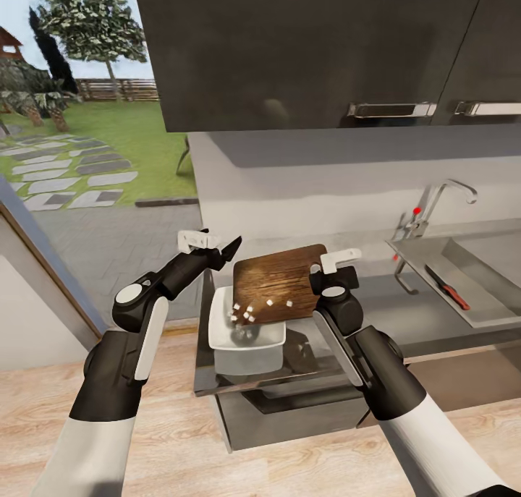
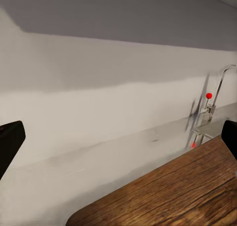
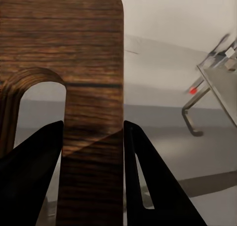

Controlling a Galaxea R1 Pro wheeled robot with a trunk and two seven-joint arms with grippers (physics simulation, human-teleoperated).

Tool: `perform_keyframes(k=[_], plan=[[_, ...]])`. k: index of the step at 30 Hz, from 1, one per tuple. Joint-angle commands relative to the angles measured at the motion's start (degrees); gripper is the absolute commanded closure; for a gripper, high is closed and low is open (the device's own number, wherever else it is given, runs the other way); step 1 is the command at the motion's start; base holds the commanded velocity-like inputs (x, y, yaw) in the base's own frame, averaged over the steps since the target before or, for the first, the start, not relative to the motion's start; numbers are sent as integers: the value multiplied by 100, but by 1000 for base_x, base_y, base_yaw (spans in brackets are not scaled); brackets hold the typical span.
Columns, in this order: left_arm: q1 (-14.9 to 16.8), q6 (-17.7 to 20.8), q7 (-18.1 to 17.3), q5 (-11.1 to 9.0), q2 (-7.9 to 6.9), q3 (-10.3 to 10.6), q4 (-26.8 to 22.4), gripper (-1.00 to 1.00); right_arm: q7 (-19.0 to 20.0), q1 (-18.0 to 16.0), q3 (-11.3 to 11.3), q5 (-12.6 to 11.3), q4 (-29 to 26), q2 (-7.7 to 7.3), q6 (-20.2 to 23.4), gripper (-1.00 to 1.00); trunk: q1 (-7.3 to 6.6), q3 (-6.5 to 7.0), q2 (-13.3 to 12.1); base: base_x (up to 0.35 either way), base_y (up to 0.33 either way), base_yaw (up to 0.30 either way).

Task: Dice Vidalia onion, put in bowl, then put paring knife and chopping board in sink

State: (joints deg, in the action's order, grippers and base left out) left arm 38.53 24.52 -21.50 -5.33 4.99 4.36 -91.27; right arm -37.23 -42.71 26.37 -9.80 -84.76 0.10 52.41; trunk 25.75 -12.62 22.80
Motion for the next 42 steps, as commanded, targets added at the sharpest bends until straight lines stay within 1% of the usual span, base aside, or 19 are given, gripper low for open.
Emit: perform_keyframes(k=[1, 16, 21, 28, 42], plan=[[5, 53, -3, -56, 2, -5, -5, -100, -57, -8, 8, -57, -4, -1, 14, 100, 3, -12, 12, 0, 4, 0], [5, 55, -3, -56, 2, -5, -5, -100, -63, -5, 8, -57, 0, -1, 14, 100, 3, -12, 12, 0, 1, 0], [5, 53, -3, -56, 2, -5, -5, -100, -196, -3, 8, -57, -3, -1, -4, 100, 3, -12, 12, 0, 0, 0], [5, 53, -3, -56, 2, -5, -5, -100, -212, -7, 8, -57, -3, -1, -172, 100, 3, -12, 12, 0, 0, 0], [5, 54, -3, -56, 2, -5, -5, -100, -215, -9, 8, -56, -5, -1, -275, 100, 3, -12, 12, 0, 0, 0]])
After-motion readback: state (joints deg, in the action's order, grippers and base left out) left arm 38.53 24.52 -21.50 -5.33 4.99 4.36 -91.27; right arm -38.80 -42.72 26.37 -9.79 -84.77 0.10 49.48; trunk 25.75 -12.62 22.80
